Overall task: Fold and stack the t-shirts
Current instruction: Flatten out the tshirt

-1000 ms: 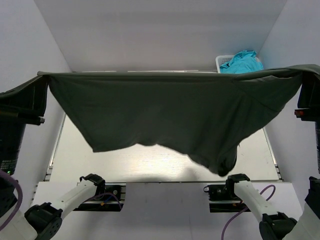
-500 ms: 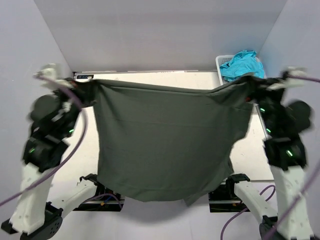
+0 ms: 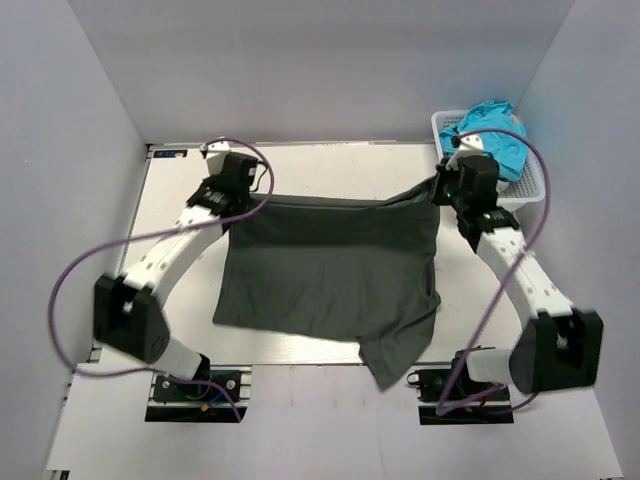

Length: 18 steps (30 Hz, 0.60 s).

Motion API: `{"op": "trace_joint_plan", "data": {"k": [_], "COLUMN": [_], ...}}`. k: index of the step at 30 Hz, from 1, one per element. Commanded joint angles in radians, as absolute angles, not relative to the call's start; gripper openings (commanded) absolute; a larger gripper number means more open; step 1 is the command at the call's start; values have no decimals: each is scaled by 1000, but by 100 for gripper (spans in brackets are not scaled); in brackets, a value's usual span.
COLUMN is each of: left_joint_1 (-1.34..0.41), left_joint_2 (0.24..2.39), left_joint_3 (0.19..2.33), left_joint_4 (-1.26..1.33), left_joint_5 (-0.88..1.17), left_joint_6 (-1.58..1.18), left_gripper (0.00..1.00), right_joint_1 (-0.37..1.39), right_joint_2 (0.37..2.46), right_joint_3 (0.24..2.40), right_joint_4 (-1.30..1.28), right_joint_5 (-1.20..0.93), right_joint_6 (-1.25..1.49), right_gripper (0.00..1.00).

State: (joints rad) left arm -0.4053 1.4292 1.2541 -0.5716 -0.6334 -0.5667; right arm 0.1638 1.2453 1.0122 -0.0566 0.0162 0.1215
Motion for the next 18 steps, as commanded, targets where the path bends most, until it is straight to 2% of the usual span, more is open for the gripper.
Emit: {"op": "trace_joint_plan", "data": {"k": [1,6,10,14,18], "left_joint_1": [-350,-269,-213,-190,-190], "left_joint_2": [1563,1845,2134,2255,2250], "left_joint_3": [1340,1564,1861,2003,1982], "left_joint_4": [-470,-405,-434,-443,-405], "left_joint_5": [-666,-589,-536,-445,-393], "left_joint_6": [-588,-526,-473,-423,-403], "left_gripper": [0,0,0,0,0], "right_joint_1": [160,161,163,164,167], "right_joint_2": [1391,1690,1955,2046,2043], "right_joint_3": [1103,1335,1566,1678,1671], "right_joint_4": [81,75,22,2,2], "right_joint_5": [11,53,118,123,130], "right_joint_6": [81,35,28,11,3], "right_gripper": [0,0,0,0,0]}}
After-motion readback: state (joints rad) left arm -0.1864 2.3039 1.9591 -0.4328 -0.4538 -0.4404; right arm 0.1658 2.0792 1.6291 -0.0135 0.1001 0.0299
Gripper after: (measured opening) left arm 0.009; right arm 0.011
